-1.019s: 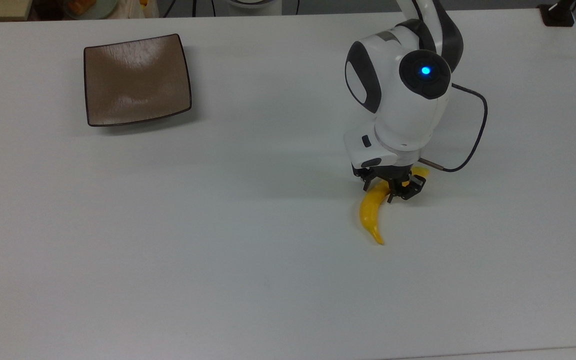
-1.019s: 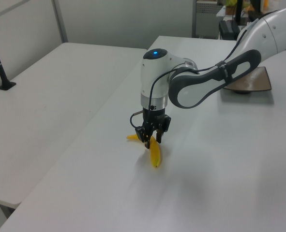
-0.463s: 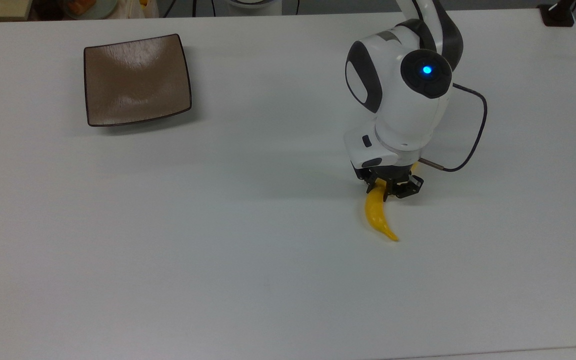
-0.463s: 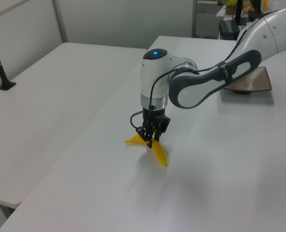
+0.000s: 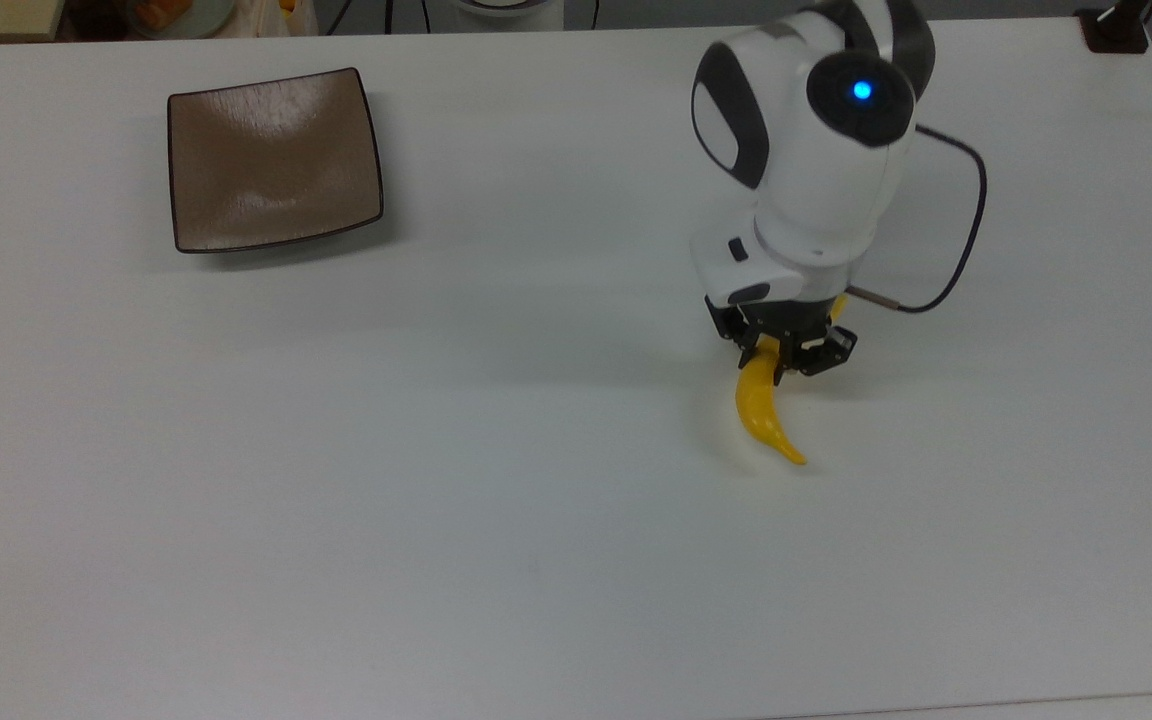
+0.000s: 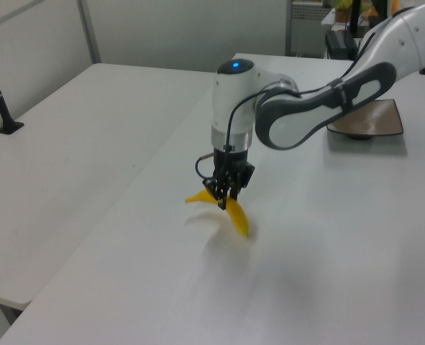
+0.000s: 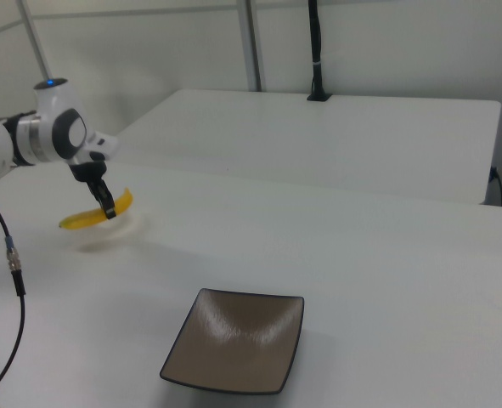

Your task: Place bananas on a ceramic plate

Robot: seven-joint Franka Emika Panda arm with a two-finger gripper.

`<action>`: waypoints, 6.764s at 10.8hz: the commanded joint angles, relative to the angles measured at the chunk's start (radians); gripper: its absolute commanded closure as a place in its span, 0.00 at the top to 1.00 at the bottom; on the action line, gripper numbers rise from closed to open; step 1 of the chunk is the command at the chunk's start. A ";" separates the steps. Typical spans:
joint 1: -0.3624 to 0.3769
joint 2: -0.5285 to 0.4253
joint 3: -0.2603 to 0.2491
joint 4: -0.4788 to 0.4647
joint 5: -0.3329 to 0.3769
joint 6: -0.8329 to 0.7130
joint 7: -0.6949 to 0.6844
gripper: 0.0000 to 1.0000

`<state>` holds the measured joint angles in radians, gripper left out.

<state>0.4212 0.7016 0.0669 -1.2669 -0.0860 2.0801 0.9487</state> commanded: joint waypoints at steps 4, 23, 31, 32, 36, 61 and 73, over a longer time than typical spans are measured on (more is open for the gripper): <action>-0.053 -0.437 -0.002 -0.315 0.023 -0.056 -0.103 0.00; -0.712 -0.786 -0.085 -0.692 0.137 -0.186 -1.082 0.00; -0.748 -0.685 -0.173 -0.841 0.305 0.087 -1.079 0.00; -0.749 -0.685 -0.177 -0.864 0.345 0.115 -1.079 0.00; -0.756 -0.672 -0.211 -0.913 0.445 0.173 -1.081 0.00; -0.431 -0.766 -0.233 -0.320 0.296 -0.538 -1.090 1.00; -0.308 -0.720 -0.101 -0.379 0.175 -0.407 -1.173 1.00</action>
<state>0.1099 -0.0111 -0.0313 -1.6142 0.1066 1.6369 -0.1943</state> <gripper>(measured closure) 0.000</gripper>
